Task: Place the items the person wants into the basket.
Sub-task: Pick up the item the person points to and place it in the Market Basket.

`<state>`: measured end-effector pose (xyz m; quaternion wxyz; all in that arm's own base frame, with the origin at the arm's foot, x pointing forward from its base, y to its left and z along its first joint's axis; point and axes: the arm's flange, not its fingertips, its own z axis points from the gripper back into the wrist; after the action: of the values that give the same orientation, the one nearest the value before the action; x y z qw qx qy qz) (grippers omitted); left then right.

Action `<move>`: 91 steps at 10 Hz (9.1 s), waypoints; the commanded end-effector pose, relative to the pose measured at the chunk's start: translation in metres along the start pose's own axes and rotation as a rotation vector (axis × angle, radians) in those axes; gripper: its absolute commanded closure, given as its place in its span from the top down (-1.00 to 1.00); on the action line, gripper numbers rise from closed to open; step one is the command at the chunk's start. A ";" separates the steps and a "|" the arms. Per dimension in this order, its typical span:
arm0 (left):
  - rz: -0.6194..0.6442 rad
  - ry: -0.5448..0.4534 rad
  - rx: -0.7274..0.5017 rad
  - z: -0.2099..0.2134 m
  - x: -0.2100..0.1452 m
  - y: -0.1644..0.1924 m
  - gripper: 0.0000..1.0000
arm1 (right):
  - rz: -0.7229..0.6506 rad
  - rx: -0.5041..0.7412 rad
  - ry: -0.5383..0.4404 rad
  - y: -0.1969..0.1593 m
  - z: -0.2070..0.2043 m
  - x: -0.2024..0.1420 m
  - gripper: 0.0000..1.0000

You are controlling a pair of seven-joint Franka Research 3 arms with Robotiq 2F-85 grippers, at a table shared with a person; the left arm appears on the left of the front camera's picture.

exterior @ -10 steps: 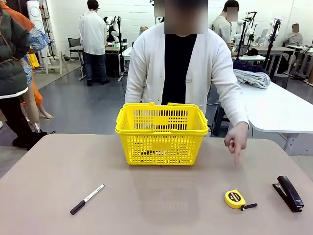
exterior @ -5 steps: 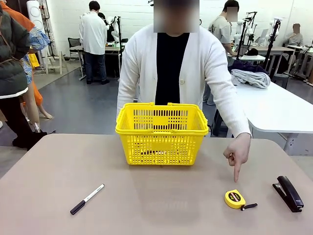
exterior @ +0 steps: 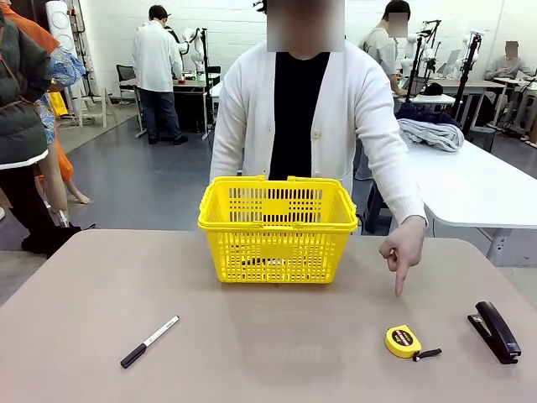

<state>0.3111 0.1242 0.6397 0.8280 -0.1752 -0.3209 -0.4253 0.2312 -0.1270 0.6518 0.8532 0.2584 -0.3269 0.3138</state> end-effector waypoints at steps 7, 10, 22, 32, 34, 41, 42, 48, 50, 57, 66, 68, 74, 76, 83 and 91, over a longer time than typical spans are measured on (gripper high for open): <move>-0.009 -0.018 -0.011 0.001 -0.001 0.000 1.00 | -0.194 -0.357 0.567 0.057 -0.221 0.035 1.00; -0.009 -0.018 -0.011 0.001 -0.001 0.000 1.00 | -0.267 -0.339 0.549 0.021 -0.261 0.018 1.00; -0.009 -0.018 -0.011 0.001 -0.001 0.000 1.00 | -0.269 -0.320 0.673 0.044 -0.321 0.001 1.00; -0.009 -0.018 -0.011 0.001 -0.001 0.000 1.00 | -0.213 -0.397 0.789 0.008 -0.444 -0.050 1.00; -0.009 -0.018 -0.011 0.001 -0.001 0.000 1.00 | -0.206 -0.413 0.745 0.002 -0.451 -0.053 1.00; -0.009 -0.018 -0.011 0.001 -0.001 0.000 1.00 | -0.183 -0.412 0.714 -0.006 -0.456 -0.062 1.00; -0.009 -0.018 -0.011 0.001 -0.001 0.000 1.00 | -0.185 -0.411 0.717 -0.007 -0.456 -0.064 1.00; -0.009 -0.018 -0.011 0.001 -0.001 0.000 1.00 | -0.179 -0.384 0.749 -0.011 -0.461 -0.069 0.85; -0.009 -0.018 -0.011 0.001 -0.001 0.000 1.00 | -0.177 -0.389 0.748 -0.011 -0.462 -0.070 -0.29; -0.009 -0.018 -0.011 0.001 -0.001 0.000 1.00 | -0.225 -0.426 0.726 0.019 -0.430 -0.043 -1.00; -0.009 -0.018 -0.011 0.001 -0.001 0.000 1.00 | -0.220 -0.499 0.714 0.133 -0.268 0.122 -1.00; -0.009 -0.018 -0.011 0.001 -0.001 0.000 1.00 | -0.196 -0.467 0.700 0.135 -0.260 0.124 -1.00; -0.009 -0.018 -0.011 0.001 -0.001 0.000 1.00 | -0.196 -0.467 0.700 0.135 -0.260 0.124 -1.00; -0.009 -0.018 -0.011 0.001 -0.001 0.000 1.00 | -0.196 -0.467 0.700 0.135 -0.260 0.124 -1.00; -0.009 -0.018 -0.011 0.001 -0.001 0.000 1.00 | -0.177 -0.372 0.596 0.148 -0.414 0.305 0.27; -0.009 -0.018 -0.011 0.001 -0.001 0.000 1.00 | 0.052 -0.411 0.637 0.085 -0.527 0.324 0.27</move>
<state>0.3108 0.1249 0.6402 0.8283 -0.1751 -0.3213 -0.4242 0.5614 0.3888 0.5529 0.9436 -0.0376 -0.1124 0.3091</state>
